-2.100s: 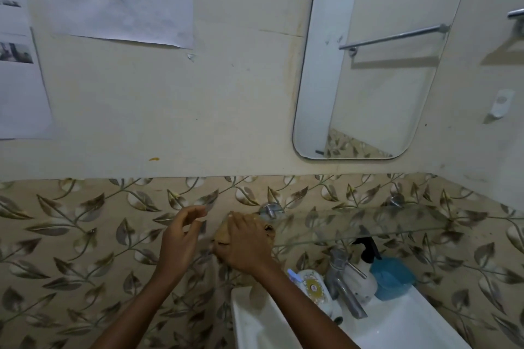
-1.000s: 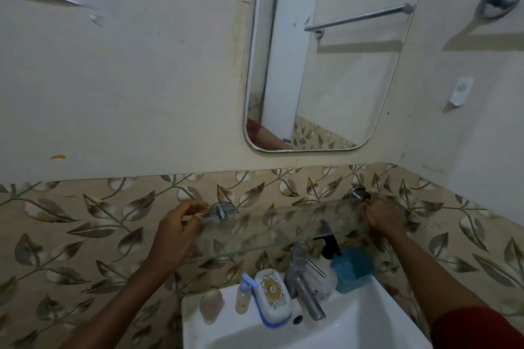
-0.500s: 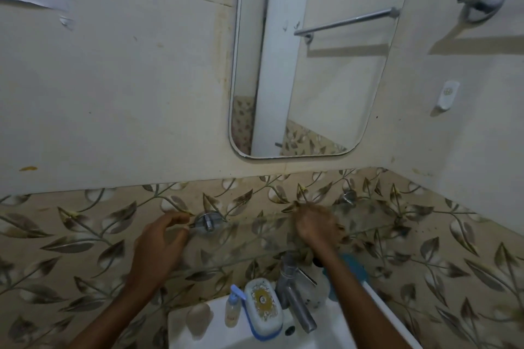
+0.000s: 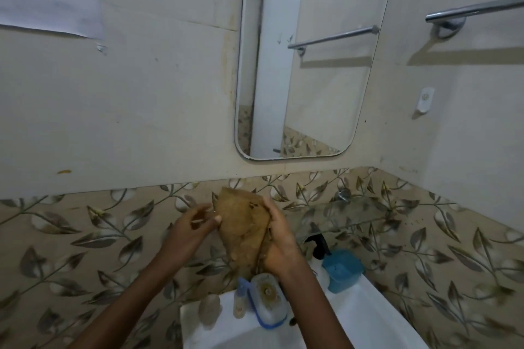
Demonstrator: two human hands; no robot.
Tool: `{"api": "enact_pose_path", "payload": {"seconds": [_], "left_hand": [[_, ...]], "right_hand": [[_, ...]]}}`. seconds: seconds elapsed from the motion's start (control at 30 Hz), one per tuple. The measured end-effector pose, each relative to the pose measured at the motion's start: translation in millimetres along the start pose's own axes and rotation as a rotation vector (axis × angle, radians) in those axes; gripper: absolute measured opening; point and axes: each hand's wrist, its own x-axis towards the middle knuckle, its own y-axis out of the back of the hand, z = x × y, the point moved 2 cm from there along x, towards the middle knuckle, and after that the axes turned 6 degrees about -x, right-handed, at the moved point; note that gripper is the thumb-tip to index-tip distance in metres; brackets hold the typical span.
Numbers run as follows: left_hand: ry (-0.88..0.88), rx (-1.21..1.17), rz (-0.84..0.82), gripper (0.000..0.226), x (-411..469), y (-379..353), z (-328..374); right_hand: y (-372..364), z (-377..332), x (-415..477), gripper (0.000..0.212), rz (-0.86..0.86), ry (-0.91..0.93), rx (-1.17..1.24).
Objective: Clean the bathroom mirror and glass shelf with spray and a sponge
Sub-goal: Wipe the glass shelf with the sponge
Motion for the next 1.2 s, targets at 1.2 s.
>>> {"api": "enact_pose_path", "payload": {"seconds": [1.2], "left_hand": [[0.093, 0.132, -0.908, 0.015, -46.2, -71.3, -62.3]], "right_hand": [[245.2, -1.1, -98.6, 0.049, 0.575, 0.101, -0.407]]}}
